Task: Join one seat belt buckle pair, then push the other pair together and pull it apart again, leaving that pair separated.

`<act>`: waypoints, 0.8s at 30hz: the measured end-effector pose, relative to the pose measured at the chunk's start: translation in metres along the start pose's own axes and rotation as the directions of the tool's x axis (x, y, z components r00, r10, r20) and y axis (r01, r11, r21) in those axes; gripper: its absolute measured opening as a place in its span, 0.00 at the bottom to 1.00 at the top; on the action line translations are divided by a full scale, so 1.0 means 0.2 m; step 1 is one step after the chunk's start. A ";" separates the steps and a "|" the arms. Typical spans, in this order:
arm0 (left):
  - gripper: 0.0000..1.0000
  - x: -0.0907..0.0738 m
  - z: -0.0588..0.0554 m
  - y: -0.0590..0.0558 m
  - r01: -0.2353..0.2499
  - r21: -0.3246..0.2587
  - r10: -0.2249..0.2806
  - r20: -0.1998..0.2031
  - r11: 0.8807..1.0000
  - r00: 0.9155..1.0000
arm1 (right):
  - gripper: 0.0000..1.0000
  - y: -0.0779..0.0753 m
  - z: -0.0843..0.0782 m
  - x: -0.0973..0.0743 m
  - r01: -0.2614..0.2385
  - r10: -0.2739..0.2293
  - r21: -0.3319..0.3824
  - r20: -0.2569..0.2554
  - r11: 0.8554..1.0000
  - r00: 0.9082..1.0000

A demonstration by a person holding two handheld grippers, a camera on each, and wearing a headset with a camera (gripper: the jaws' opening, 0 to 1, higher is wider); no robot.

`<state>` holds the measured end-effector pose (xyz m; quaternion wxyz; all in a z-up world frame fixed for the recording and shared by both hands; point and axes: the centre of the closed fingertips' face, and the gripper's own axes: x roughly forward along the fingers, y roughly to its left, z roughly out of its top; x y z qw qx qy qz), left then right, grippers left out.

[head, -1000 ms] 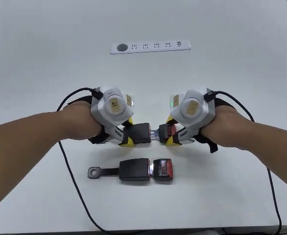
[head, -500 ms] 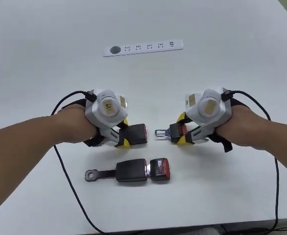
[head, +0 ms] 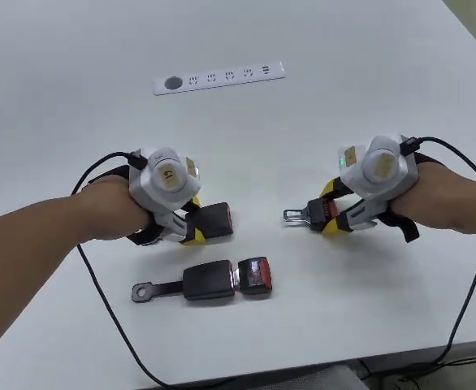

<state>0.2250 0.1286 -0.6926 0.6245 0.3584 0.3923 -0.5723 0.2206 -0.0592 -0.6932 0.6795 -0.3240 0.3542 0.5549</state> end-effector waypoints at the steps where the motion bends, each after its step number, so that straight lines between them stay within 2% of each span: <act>1: 0.33 0.00 0.00 0.00 0.000 -0.001 0.000 0.001 1.000 1.000 | 0.35 0.01 0.00 0.00 0.001 -0.001 0.009 0.001 1.000 1.000; 6: 0.33 0.00 0.00 0.01 0.000 -0.009 0.000 0.014 1.000 1.000 | 0.39 -0.02 -0.01 0.00 0.020 -0.020 0.021 -0.004 1.000 1.000; 8: 0.34 0.00 0.00 0.00 -0.002 -0.032 0.002 0.026 0.999 1.000 | 0.40 -0.03 -0.01 0.00 0.026 -0.026 0.021 -0.011 0.999 1.000; 11: 0.35 0.00 0.00 0.00 0.001 -0.034 0.000 0.034 0.999 0.999 | 0.39 -0.01 0.00 0.00 0.022 -0.023 -0.009 -0.017 1.000 1.000; 13: 0.40 0.00 0.00 -0.02 0.031 -0.024 -0.030 0.035 0.999 0.999 | 0.39 -0.02 0.00 0.00 0.037 -0.037 -0.005 -0.020 0.999 0.999; 15: 0.41 0.00 0.00 -0.01 0.028 -0.056 -0.026 0.040 0.998 0.999 | 0.42 -0.02 0.00 -0.01 0.058 -0.058 -0.004 -0.020 0.998 0.998; 17: 0.42 -0.03 0.00 -0.02 0.029 -0.054 -0.026 0.047 0.998 0.999 | 0.44 -0.03 0.03 -0.03 0.084 -0.086 0.066 0.018 0.994 0.996; 19: 0.43 -0.05 -0.01 0.01 -0.001 -0.088 0.006 0.061 0.996 0.998 | 0.46 -0.02 0.08 -0.08 0.098 -0.108 0.130 0.078 0.987 0.991; 20: 0.44 -0.08 0.01 0.04 -0.016 -0.124 0.028 0.096 0.992 0.995 | 0.46 -0.02 0.09 -0.10 0.107 -0.121 0.145 0.094 0.984 0.988; 21: 0.46 -0.10 0.02 0.04 -0.026 -0.135 0.042 0.117 0.991 0.992 | 0.47 -0.02 0.08 -0.11 0.120 -0.139 0.171 0.106 0.978 0.985; 23: 0.47 -0.16 0.01 0.03 -0.050 -0.136 0.067 0.122 0.989 0.990 | 0.51 0.01 0.11 -0.16 0.131 -0.160 0.207 0.132 0.970 0.978; 24: 0.48 -0.17 0.00 0.02 -0.055 -0.139 0.072 0.127 0.989 0.989 | 0.52 0.03 0.12 -0.18 0.130 -0.164 0.224 0.138 0.966 0.977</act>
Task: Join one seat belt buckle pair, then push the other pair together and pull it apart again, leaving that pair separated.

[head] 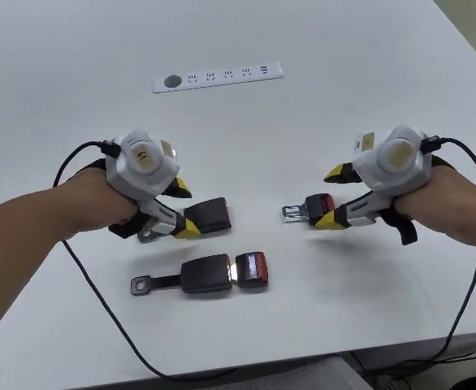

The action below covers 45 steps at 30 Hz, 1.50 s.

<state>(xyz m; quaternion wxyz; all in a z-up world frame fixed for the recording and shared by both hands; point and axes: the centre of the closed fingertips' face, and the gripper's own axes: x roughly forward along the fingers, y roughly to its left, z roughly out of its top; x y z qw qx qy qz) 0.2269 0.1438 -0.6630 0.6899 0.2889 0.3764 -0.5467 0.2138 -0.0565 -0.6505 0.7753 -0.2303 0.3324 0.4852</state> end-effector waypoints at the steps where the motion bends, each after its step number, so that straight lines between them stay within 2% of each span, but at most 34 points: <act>1: 0.49 -0.02 -0.01 -0.02 -0.006 0.004 0.006 0.007 1.000 1.000 | 0.52 0.04 0.01 -0.02 0.005 -0.006 0.024 0.010 1.000 1.000; 2: 0.49 -0.06 -0.01 -0.05 -0.011 0.007 0.011 0.009 1.000 1.000 | 0.54 0.06 0.02 -0.03 0.015 -0.015 0.034 0.015 0.999 1.000; 4: 0.50 -0.11 -0.04 -0.09 -0.023 0.009 0.023 0.010 1.000 1.000 | 0.57 0.11 0.03 -0.05 0.031 -0.031 0.021 0.026 0.999 0.999; 5: 0.50 -0.13 -0.04 -0.11 -0.030 0.006 0.030 0.014 1.000 0.999 | 0.57 0.16 0.04 -0.07 0.031 -0.031 0.020 0.026 0.999 0.999; 6: 0.50 -0.15 -0.07 -0.13 -0.041 0.001 0.041 0.020 0.999 0.999 | 0.57 0.18 0.05 -0.08 0.036 -0.037 0.023 0.033 0.999 0.999; 7: 0.51 -0.16 -0.07 -0.15 -0.047 -0.006 0.047 0.029 0.999 0.998 | 0.58 0.19 0.05 -0.08 0.046 -0.047 0.026 0.041 0.999 0.998; 8: 0.53 -0.18 -0.07 -0.18 -0.054 -0.016 0.054 0.043 0.998 0.998 | 0.59 0.22 0.06 -0.09 0.064 -0.065 0.025 0.048 0.998 0.997; 12: 0.57 -0.26 -0.09 -0.29 -0.082 -0.056 0.086 0.073 0.995 0.994 | 0.61 0.34 0.08 -0.12 0.082 -0.084 0.026 0.068 0.996 0.994; 14: 0.63 -0.28 -0.13 -0.30 -0.106 -0.075 0.112 0.078 0.992 0.991 | 0.63 0.38 0.08 -0.13 0.094 -0.096 0.028 0.074 0.995 0.993; 17: 0.70 -0.32 -0.17 -0.36 -0.139 -0.113 0.149 0.087 0.984 0.985 | 0.67 0.41 0.06 -0.15 0.112 -0.113 0.025 0.066 0.993 0.991; 20: 0.76 -0.36 -0.22 -0.36 -0.166 -0.153 0.181 0.092 0.974 0.979 | 0.75 0.43 0.04 -0.17 0.136 -0.140 0.061 0.067 0.989 0.988; 25: 0.84 -0.41 -0.29 -0.37 -0.207 -0.214 0.230 0.087 0.955 0.969 | 0.85 0.41 0.00 -0.21 0.180 -0.187 0.096 0.069 0.979 0.980; 27: 0.85 -0.44 -0.32 -0.37 -0.221 -0.261 0.249 0.081 0.940 0.965 | 0.87 0.42 -0.02 -0.22 0.188 -0.195 0.104 0.062 0.977 0.979; 28: 0.87 -0.47 -0.35 -0.35 -0.236 -0.286 0.270 0.086 0.929 0.959 | 0.89 0.42 -0.02 -0.22 0.192 -0.199 0.105 0.061 0.976 0.978; 32: 0.94 -0.52 -0.38 -0.35 -0.266 -0.320 0.309 0.092 0.909 0.947 | 0.95 0.42 -0.04 -0.26 0.208 -0.219 0.138 0.067 0.968 0.974; 33: 0.96 -0.54 -0.39 -0.34 -0.270 -0.340 0.321 0.102 0.901 0.942 | 0.96 0.41 -0.05 -0.26 0.217 -0.227 0.141 0.065 0.966 0.972; 34: 0.98 -0.55 -0.38 -0.35 -0.266 -0.354 0.323 0.111 0.897 0.940 | 0.97 0.41 -0.05 -0.27 0.226 -0.237 0.142 0.063 0.964 0.970; 35: 1.00 -0.55 -0.38 -0.36 -0.268 -0.357 0.325 0.109 0.895 0.940 | 1.00 0.41 -0.06 -0.28 0.230 -0.241 0.143 0.063 0.963 0.969; 37: 1.00 -0.54 -0.39 -0.40 -0.260 -0.345 0.313 0.106 0.902 0.944 | 1.00 0.41 -0.06 -0.29 0.236 -0.248 0.152 0.064 0.960 0.967; 38: 1.00 -0.53 -0.39 -0.40 -0.261 -0.345 0.311 0.100 0.902 0.945 | 1.00 0.41 -0.07 -0.29 0.241 -0.253 0.159 0.060 0.958 0.966; 42: 1.00 -0.53 -0.40 -0.42 -0.263 -0.370 0.319 0.097 0.891 0.943 | 1.00 0.42 -0.08 -0.29 0.235 -0.247 0.170 0.054 0.957 0.967; 45: 1.00 -0.51 -0.41 -0.44 -0.260 -0.369 0.313 0.092 0.892 0.945 | 1.00 0.43 -0.07 -0.28 0.229 -0.243 0.177 0.060 0.957 0.968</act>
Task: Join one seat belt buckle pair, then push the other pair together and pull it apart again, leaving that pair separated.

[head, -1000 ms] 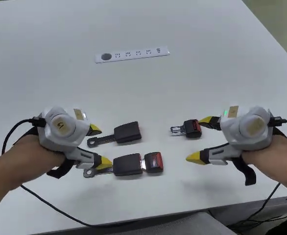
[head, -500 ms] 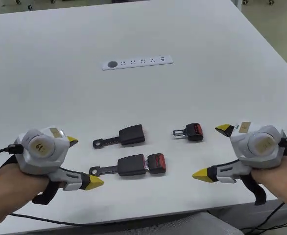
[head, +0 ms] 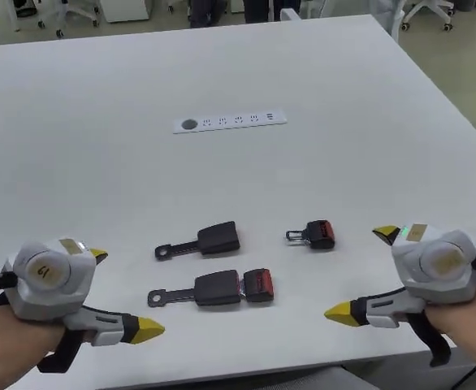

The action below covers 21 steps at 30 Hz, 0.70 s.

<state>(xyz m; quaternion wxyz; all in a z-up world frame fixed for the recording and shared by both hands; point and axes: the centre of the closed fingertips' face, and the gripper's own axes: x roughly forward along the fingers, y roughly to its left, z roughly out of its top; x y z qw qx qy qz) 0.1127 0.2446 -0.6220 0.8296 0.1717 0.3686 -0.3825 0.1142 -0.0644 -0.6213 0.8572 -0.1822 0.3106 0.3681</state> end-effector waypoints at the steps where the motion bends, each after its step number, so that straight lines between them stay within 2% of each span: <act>1: 1.00 0.00 0.00 -0.01 0.003 0.001 -0.003 -0.005 1.000 1.000 | 1.00 0.01 0.01 0.00 -0.007 0.007 0.009 0.008 1.000 1.000; 3: 1.00 0.00 -0.02 -0.03 0.000 0.022 0.000 -0.028 1.000 1.000 | 1.00 0.01 0.00 0.01 -0.009 0.009 0.016 -0.001 1.000 1.000; 5: 1.00 0.00 -0.03 -0.03 -0.008 0.042 0.009 -0.041 0.999 0.999 | 1.00 0.01 0.00 0.01 -0.003 0.003 0.016 -0.002 1.000 1.000; 14: 1.00 0.01 -0.04 -0.03 -0.004 0.036 0.005 -0.035 0.999 0.999 | 1.00 0.01 0.03 0.02 0.015 -0.015 0.030 0.015 0.999 1.000; 21: 1.00 0.01 0.00 -0.03 -0.010 0.034 0.011 -0.019 0.999 1.000 | 1.00 0.00 0.02 -0.01 0.026 -0.026 0.028 0.017 0.999 1.000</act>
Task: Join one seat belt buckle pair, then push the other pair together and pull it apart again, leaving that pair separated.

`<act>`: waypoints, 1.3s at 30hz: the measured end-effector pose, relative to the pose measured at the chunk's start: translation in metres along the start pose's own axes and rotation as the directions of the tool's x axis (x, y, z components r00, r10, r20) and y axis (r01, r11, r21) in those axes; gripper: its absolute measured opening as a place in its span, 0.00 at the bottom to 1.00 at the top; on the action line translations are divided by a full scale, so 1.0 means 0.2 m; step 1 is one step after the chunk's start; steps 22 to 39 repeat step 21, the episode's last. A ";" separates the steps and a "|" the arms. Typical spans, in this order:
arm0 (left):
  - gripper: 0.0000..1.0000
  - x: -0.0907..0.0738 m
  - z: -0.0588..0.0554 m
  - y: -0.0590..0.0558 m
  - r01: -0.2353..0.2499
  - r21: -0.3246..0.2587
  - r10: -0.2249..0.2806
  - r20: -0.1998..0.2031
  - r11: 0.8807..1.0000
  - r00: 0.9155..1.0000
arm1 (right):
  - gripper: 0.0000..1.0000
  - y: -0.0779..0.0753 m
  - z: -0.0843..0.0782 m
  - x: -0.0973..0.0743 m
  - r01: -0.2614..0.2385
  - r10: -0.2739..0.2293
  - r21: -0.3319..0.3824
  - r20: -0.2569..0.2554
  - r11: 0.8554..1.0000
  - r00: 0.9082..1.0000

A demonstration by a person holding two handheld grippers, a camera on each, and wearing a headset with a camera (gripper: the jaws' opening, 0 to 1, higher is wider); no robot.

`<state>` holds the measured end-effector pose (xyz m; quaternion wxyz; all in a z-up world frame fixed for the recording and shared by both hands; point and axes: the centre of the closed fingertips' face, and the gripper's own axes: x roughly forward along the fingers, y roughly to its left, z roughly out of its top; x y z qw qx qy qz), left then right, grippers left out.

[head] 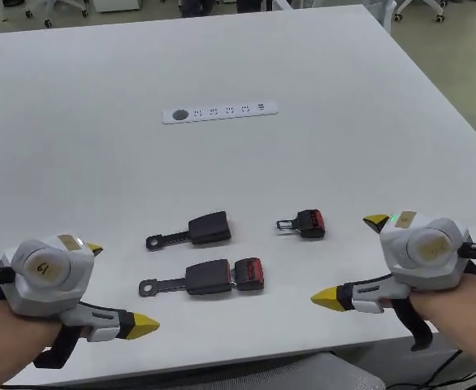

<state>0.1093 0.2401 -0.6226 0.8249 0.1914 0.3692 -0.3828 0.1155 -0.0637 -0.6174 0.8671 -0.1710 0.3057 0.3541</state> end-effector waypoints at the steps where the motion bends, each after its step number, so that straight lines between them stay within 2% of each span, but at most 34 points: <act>1: 1.00 0.00 0.00 0.00 0.001 0.001 -0.001 0.001 1.000 1.000 | 1.00 0.00 0.00 0.00 0.001 -0.001 0.003 -0.001 1.000 1.000; 6: 1.00 0.01 0.00 -0.02 0.007 0.012 -0.007 -0.010 1.000 1.000 | 1.00 -0.03 0.01 0.00 0.014 -0.014 0.007 0.010 1.000 1.000; 8: 1.00 0.02 0.00 -0.01 0.003 0.031 -0.002 -0.025 1.000 1.000 | 1.00 -0.04 0.01 0.00 0.018 -0.018 0.009 0.015 1.000 1.000; 9: 1.00 0.02 -0.01 -0.01 0.003 0.070 0.000 -0.040 0.998 0.999 | 1.00 -0.05 0.01 0.00 0.025 -0.026 0.010 0.015 1.000 1.000; 10: 1.00 0.02 0.00 -0.03 0.005 0.078 -0.002 -0.039 0.997 0.999 | 1.00 -0.05 0.01 0.00 0.029 -0.029 0.009 0.016 1.000 0.999; 15: 1.00 0.03 0.02 -0.02 0.007 0.046 -0.007 -0.020 0.999 1.000 | 1.00 -0.06 0.01 0.00 0.029 -0.029 0.003 0.012 1.000 0.999; 21: 1.00 0.04 0.01 0.00 0.007 0.039 -0.006 -0.021 0.999 1.000 | 1.00 -0.07 0.00 0.00 0.042 -0.042 -0.013 0.000 0.999 0.999; 39: 1.00 0.04 0.01 0.00 0.007 0.039 -0.006 -0.021 0.999 1.000 | 1.00 -0.07 0.00 0.00 0.042 -0.042 -0.013 0.000 0.999 0.999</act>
